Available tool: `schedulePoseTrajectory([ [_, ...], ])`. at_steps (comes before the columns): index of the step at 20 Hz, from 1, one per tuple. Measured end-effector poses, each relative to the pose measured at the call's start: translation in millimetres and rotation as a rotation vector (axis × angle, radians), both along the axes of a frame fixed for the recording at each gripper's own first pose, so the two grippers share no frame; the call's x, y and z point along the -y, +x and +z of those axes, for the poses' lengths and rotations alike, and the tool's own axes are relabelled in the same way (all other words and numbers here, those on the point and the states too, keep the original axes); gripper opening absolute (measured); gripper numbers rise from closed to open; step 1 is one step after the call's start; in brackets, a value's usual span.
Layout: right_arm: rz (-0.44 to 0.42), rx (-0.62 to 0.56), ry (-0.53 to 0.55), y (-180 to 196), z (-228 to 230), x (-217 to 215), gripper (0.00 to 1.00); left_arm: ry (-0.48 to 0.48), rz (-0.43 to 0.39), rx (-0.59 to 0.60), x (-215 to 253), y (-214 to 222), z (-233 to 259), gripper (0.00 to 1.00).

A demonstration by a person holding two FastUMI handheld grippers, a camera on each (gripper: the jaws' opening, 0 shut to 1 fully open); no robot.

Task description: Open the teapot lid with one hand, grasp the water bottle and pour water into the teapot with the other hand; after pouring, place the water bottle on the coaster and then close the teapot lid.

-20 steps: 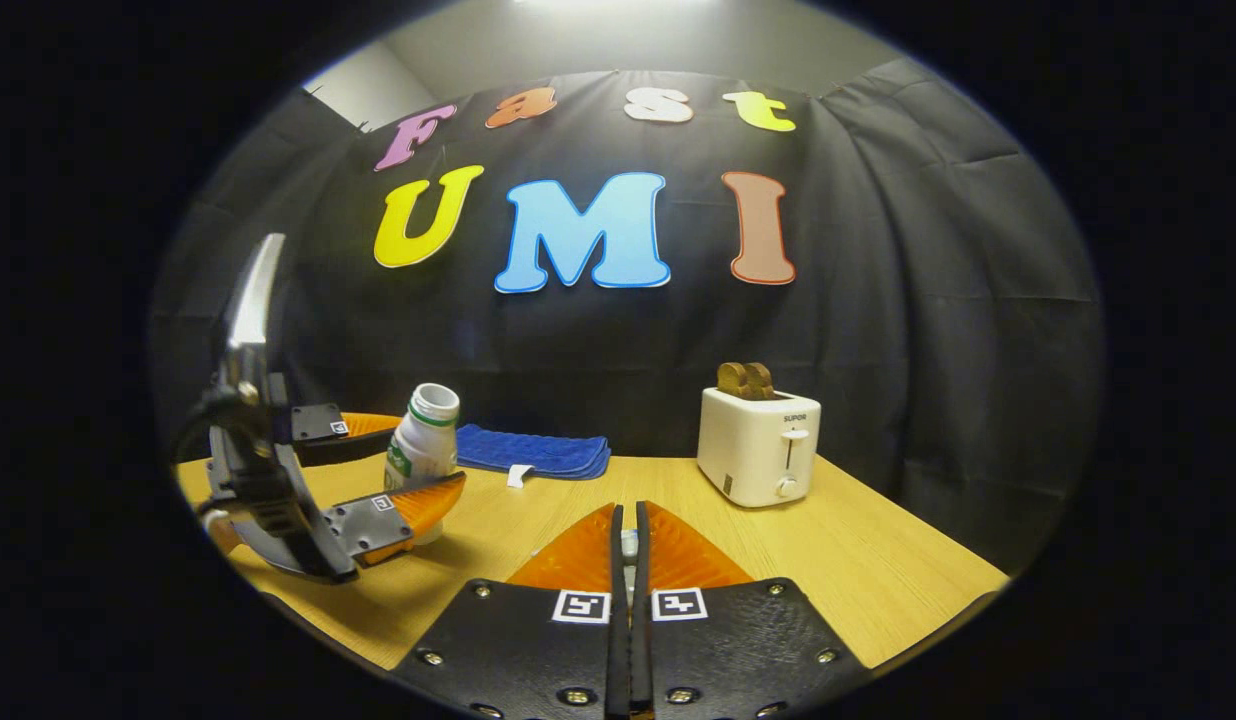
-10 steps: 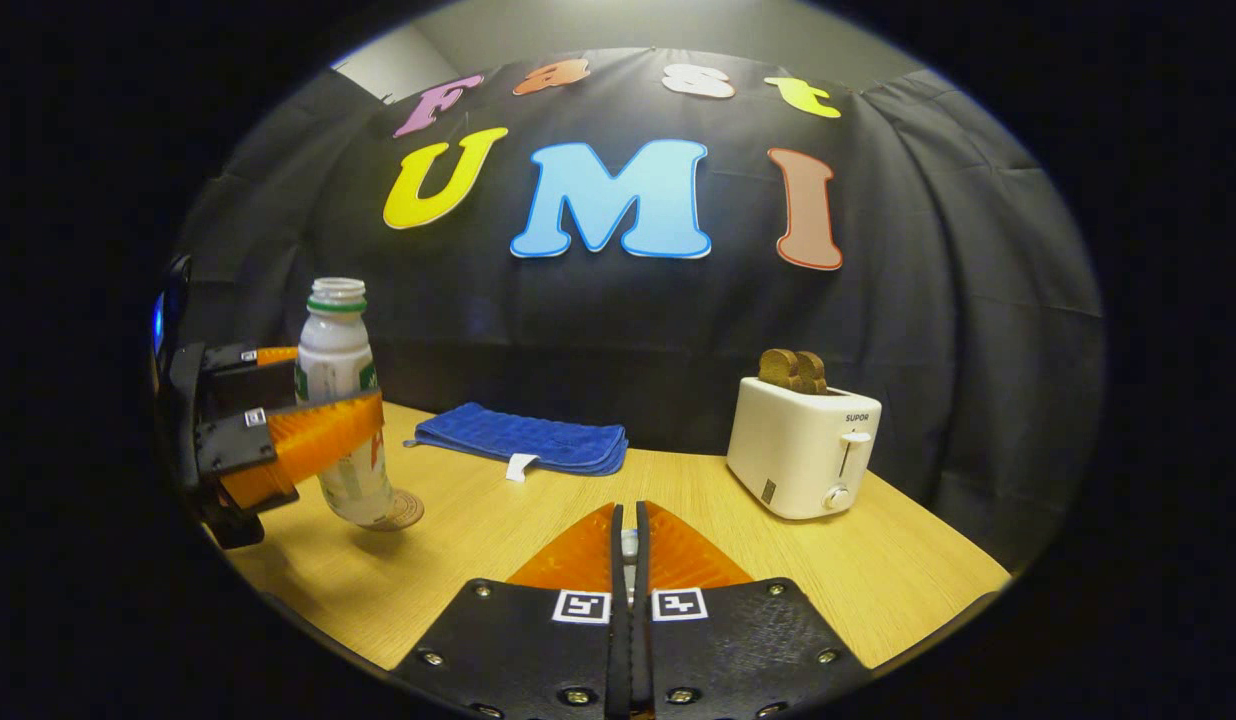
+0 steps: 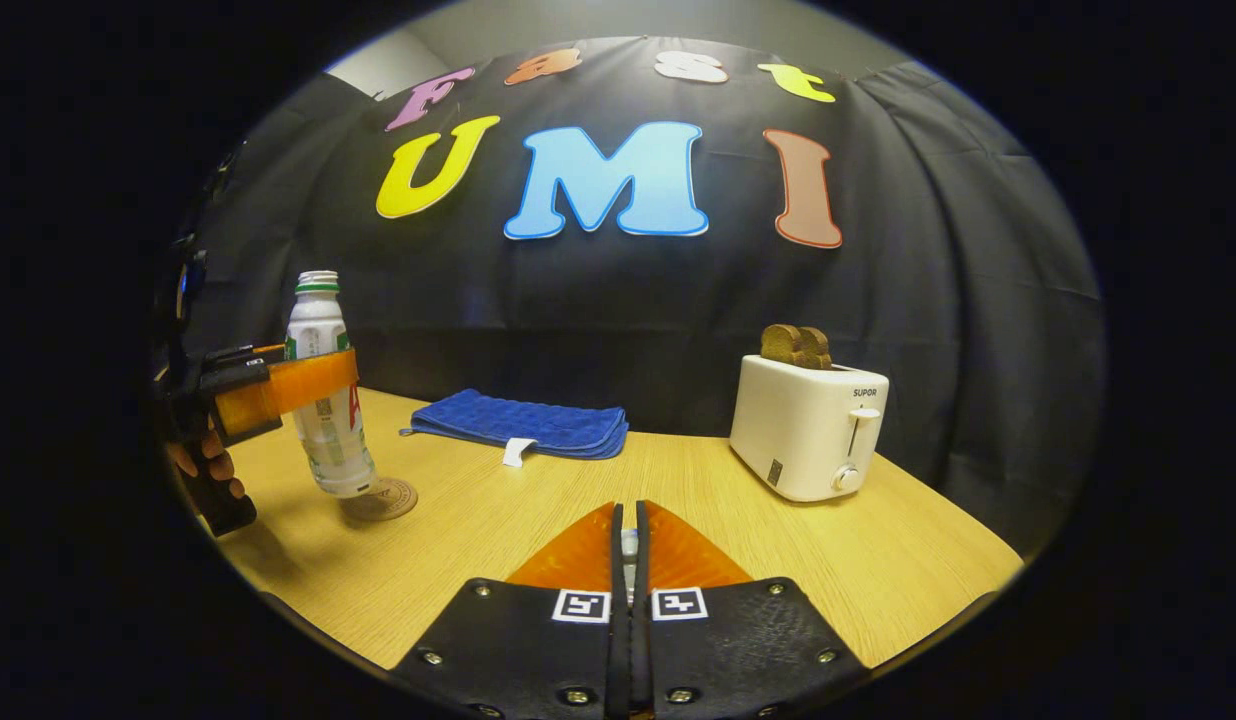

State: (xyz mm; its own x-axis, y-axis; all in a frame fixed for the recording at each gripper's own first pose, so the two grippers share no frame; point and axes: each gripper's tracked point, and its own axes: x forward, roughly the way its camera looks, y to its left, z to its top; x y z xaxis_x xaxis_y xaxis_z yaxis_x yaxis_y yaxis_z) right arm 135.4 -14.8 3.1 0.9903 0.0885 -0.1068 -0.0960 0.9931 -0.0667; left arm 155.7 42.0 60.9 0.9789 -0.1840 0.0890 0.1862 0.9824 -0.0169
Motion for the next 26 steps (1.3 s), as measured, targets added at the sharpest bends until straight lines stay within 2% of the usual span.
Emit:
schedulePoseTrajectory([
  [1, 0.005, -0.002, -0.002, -1, 0, -2, 0.01, -0.020, -0.004, -0.001, -3, 2, 2, 0.83],
  [3, 0.010, -0.011, -0.015, 0, -6, -3, 0.01, -0.006, -0.003, 0.008, -4, 8, 3, 0.83],
  [4, 0.006, -0.023, -0.016, 0, -11, -1, 0.01, 0.007, -0.010, 0.012, 2, 13, 3, 0.82],
  [5, 0.007, -0.023, -0.011, 0, -12, -1, 0.01, 0.000, -0.026, 0.000, 6, 15, 0, 0.73],
  [6, 0.008, -0.025, -0.003, -1, -12, 0, 0.01, -0.009, -0.054, -0.013, 17, 18, -5, 0.72],
  [7, 0.008, -0.022, 0.006, -3, -11, 0, 0.08, 0.011, -0.058, -0.029, 23, 25, -14, 0.78],
  [8, 0.016, -0.022, 0.011, -1, -12, -1, 0.08, 0.025, -0.048, -0.036, 21, 29, -19, 0.83],
  [9, 0.020, -0.015, 0.010, -1, -11, -2, 0.19, 0.029, -0.038, -0.039, 17, 31, -21, 0.83],
  [11, 0.023, 0.006, 0.008, -8, -2, -3, 0.33, 0.026, -0.029, -0.050, 13, 33, -26, 0.83],
  [14, 0.029, 0.050, 0.002, -14, 10, -7, 0.33, 0.059, 0.007, -0.060, 2, 39, -37, 0.83],
  [19, 0.039, 0.075, -0.020, -18, 14, -11, 0.33, 0.079, 0.015, -0.076, 4, 43, -48, 0.73],
  [20, 0.040, 0.074, -0.018, -19, 14, -11, 0.33, 0.073, 0.008, -0.079, 6, 42, -47, 0.83],
  [23, 0.037, 0.072, -0.021, -19, 14, -10, 0.33, 0.079, 0.017, -0.078, 7, 41, -48, 0.75],
  [24, 0.038, 0.071, -0.021, -19, 13, -10, 0.33, 0.076, 0.022, -0.074, 6, 42, -48, 0.84],
  [26, 0.041, 0.073, -0.023, -19, 14, -11, 0.33, 0.072, 0.007, -0.090, 9, 41, -55, 0.90],
])
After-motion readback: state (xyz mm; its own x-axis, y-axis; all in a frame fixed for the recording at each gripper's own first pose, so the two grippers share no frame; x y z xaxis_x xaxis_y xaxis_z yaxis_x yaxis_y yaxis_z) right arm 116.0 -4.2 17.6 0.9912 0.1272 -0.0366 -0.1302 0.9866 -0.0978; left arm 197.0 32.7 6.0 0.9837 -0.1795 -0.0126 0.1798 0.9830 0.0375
